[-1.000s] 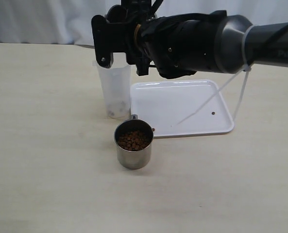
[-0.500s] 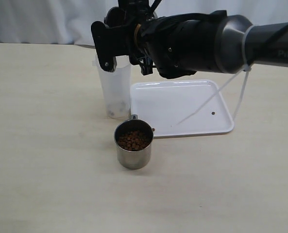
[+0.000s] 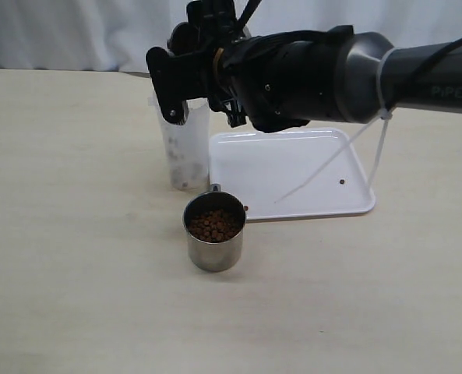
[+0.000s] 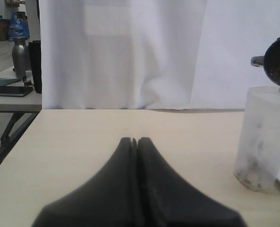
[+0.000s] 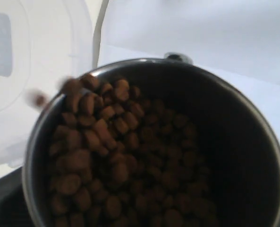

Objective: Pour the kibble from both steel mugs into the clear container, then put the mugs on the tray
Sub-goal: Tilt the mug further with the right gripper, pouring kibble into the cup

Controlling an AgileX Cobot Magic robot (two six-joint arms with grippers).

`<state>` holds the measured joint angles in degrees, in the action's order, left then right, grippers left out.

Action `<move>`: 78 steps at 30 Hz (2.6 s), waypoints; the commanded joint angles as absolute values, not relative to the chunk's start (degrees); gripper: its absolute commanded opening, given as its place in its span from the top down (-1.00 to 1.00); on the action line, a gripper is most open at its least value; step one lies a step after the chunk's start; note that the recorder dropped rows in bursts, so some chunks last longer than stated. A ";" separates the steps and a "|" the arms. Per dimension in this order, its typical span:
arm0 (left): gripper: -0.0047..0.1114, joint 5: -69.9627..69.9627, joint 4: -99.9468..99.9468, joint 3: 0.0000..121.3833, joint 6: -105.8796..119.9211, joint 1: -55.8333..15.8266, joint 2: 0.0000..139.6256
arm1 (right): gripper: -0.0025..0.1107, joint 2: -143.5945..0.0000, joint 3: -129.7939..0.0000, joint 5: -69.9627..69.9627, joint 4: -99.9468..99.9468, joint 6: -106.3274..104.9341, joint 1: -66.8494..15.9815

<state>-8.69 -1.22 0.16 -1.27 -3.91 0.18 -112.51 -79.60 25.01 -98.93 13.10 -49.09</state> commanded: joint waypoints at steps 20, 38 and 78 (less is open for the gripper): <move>0.92 -8.21 -0.93 0.00 -1.39 -3.78 0.00 | 0.87 -112.11 -81.95 24.71 -99.95 8.25 -48.70; 0.92 -8.21 -0.93 0.00 -1.39 -3.78 0.00 | 0.87 -112.11 -82.70 23.87 -99.95 6.02 -48.47; 0.92 -8.21 -0.93 0.00 -1.39 -3.78 0.00 | 0.87 -112.23 -83.29 22.23 -99.95 2.00 -47.86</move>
<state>-8.69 -1.22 0.16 -1.27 -3.91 0.18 -112.62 -82.54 22.25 -98.93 2.56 -48.14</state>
